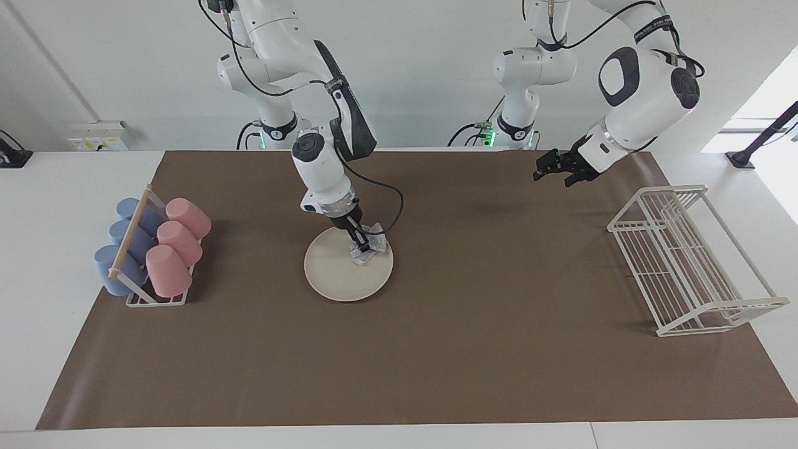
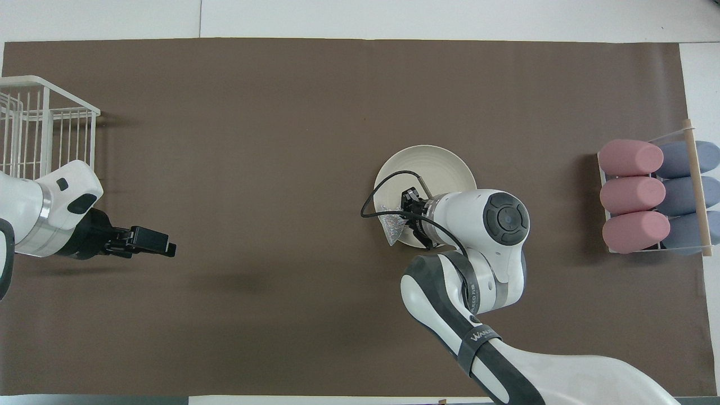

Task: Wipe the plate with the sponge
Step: 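Wipe the plate surface with the scrubber in the right gripper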

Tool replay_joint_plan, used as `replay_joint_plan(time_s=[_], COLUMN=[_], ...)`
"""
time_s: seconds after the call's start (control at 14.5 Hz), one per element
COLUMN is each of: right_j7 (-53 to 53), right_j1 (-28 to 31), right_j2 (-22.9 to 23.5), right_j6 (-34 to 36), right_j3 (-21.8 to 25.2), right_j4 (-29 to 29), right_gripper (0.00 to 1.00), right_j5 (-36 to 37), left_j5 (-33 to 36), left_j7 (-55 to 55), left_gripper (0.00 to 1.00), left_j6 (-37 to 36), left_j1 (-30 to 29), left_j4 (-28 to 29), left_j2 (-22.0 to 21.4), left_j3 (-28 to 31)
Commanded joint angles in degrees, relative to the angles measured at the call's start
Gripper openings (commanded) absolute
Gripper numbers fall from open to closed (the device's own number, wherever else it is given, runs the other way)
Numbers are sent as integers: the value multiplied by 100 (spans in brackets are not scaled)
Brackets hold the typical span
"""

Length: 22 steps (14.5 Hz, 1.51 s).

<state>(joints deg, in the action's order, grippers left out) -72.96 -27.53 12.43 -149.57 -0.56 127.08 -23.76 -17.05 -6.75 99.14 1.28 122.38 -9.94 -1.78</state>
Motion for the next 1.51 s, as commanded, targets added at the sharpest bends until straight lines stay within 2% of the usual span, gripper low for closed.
replay_joint_plan(time_s=[0.0, 0.28, 0.48, 0.69, 1.31, 1.44], right_j7=[193, 1763, 2233, 1910, -6, -43], right_j1=[133, 747, 1048, 873, -103, -95], right_j2=[93, 128, 137, 120, 111, 128], right_j6=[-72, -20, -11, -20, -248, -240], right_j3=[-14, 12, 3, -14, -14, -14], right_j4=[10, 10, 27, 54, 62, -7], right_gripper=[0, 0, 0, 0, 0, 0], right_j5=[-191, -182, -182, -191, -200, -200], left_j5=[167, 167, 167, 167, 167, 167], left_j7=[113, 113, 148, 148, 183, 192], left_gripper=[100, 100, 100, 100, 100, 100], left_j6=[88, 79, 88, 88, 140, 158], left_j1=[66, 66, 74, 74, 74, 74], left_j4=[41, 32, 32, 32, 58, 58], left_j2=[-26, -26, -26, -26, -34, -34], left_j3=[11, 11, 3, -6, -6, -15])
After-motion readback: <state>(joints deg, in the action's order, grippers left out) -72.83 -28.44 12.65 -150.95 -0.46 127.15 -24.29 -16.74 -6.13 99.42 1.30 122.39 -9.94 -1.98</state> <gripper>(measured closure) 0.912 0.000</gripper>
